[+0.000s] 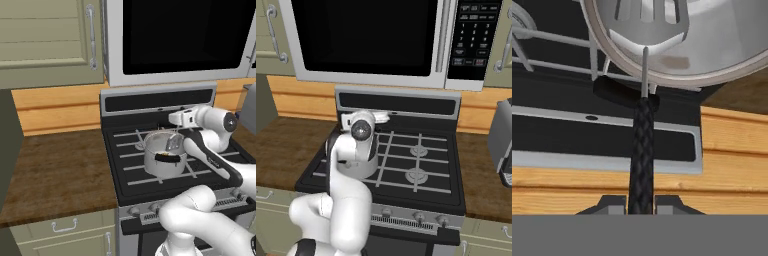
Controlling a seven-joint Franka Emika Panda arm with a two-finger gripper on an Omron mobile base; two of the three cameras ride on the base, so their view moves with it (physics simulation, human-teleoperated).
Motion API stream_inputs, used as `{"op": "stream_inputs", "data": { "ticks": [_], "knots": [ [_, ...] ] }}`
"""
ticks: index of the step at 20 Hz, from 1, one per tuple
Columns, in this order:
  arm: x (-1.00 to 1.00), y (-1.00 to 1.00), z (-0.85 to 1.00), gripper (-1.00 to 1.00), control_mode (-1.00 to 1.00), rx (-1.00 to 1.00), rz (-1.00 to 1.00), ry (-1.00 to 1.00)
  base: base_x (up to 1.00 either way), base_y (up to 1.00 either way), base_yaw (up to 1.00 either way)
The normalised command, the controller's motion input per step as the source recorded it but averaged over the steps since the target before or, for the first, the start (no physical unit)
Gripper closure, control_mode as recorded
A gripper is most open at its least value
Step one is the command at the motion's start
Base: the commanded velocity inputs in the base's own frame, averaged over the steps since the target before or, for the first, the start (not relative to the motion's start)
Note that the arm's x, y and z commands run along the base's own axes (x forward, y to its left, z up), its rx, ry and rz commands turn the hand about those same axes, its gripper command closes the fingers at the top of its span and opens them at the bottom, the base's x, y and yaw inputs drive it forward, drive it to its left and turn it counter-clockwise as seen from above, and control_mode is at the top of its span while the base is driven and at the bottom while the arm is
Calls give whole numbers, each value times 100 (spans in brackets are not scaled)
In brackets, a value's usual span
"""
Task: Put the lemon and squash in the pot. Retrieve the spatula and lightly stir the vegetables in the pot.
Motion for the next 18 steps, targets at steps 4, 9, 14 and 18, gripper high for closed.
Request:
{"op": "stream_inputs", "data": {
  "ticks": [4,9,14,18],
  "knots": [
    [1,19,-1,100,-100,0,0,0,0,0,0],
    [0,9,-5,100,-100,-1,0,-4,0,0,0],
    [-6,19,-33,100,-100,5,0,-23,0,0,0],
    [-4,15,-41,100,-100,2,0,-12,0,0,0]
  ]
}}
